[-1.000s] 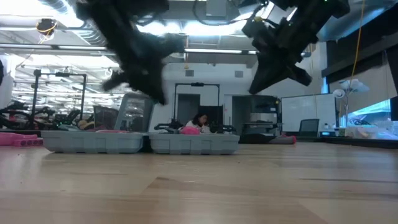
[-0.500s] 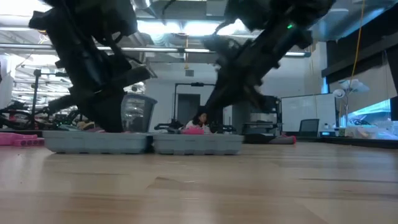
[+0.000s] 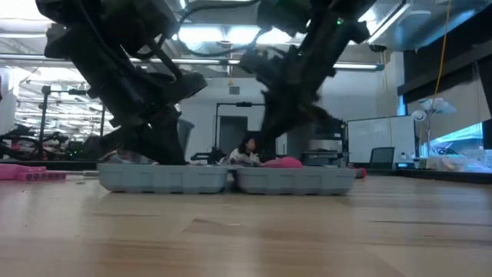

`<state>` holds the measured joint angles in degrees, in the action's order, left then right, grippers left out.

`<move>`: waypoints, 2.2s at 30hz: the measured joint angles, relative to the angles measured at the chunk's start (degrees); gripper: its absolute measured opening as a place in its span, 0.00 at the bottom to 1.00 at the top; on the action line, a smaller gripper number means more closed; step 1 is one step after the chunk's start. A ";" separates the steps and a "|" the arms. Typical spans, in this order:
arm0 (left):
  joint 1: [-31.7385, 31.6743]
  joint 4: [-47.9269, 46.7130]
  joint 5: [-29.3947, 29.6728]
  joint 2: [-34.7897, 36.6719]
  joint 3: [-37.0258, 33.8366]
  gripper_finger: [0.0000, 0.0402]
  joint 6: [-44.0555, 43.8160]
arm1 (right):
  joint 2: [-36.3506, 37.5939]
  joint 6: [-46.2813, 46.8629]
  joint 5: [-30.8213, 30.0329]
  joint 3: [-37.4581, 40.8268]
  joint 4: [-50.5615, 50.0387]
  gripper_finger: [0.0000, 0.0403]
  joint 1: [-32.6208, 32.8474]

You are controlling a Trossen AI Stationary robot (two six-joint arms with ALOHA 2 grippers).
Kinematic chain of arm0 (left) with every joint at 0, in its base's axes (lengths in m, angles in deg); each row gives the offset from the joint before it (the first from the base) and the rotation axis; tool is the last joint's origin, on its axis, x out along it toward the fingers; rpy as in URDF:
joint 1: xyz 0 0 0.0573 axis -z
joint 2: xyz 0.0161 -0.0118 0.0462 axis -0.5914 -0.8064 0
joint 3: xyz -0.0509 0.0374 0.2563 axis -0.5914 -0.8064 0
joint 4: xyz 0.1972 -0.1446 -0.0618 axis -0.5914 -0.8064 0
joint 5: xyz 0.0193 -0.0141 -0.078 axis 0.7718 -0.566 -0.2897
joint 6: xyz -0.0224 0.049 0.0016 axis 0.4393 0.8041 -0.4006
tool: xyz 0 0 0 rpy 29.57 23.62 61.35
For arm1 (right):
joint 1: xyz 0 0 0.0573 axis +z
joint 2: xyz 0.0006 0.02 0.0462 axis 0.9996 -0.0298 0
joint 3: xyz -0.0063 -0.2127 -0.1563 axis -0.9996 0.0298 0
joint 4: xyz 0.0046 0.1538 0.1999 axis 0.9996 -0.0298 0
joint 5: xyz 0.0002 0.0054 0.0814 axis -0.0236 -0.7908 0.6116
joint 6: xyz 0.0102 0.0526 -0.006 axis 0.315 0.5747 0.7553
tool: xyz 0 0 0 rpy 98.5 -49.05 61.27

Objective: Prefit tool cases
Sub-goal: Put the orange hammer into the gray tool case

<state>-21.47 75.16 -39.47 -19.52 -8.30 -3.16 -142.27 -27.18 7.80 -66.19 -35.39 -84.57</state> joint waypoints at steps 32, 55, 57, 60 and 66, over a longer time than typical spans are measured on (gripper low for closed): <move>0.55 2.60 2.03 -0.74 -0.07 0.00 -0.42 | 1.70 2.38 -2.31 2.57 0.76 0.00 -2.36; 0.52 2.87 4.27 -0.81 -0.09 0.00 -0.54 | 3.03 -4.06 1.51 0.28 0.53 0.00 -8.34; 0.55 2.86 4.47 -0.81 -0.09 0.00 -0.86 | 2.81 -2.73 1.66 0.46 0.06 0.00 -7.02; 0.55 2.87 4.53 -0.81 -0.09 0.00 -1.60 | 1.52 -0.76 1.76 0.52 0.47 0.00 -3.75; 0.55 2.82 4.78 -0.79 -0.11 0.00 -1.79 | -5.90 2.36 0.11 0.12 2.23 0.00 1.97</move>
<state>-20.92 77.98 -34.69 -20.31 -8.40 -4.95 -148.17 -24.82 7.91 -66.06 -33.15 -82.60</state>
